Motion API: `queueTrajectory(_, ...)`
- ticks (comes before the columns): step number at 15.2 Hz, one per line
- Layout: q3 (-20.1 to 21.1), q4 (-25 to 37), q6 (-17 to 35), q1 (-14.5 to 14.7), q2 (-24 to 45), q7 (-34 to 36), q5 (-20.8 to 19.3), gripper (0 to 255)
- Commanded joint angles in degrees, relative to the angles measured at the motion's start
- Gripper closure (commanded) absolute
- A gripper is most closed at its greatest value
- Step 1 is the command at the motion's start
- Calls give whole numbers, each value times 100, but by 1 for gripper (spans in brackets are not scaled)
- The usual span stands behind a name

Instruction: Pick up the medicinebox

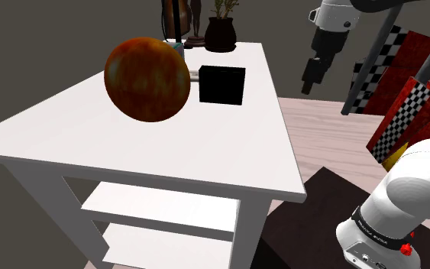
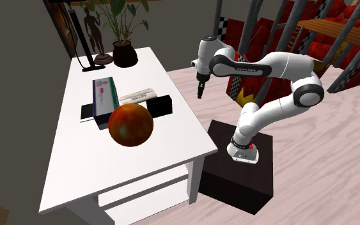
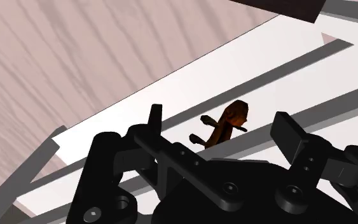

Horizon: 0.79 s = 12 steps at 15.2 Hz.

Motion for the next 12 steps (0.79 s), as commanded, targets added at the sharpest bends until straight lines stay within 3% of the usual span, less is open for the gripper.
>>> queueTrajectory(1, 0, 0, 0, 0, 0, 0, 0, 0)
queueTrajectory(12, 523, 2177, -171, 516, 2200, -190, 383, 0)
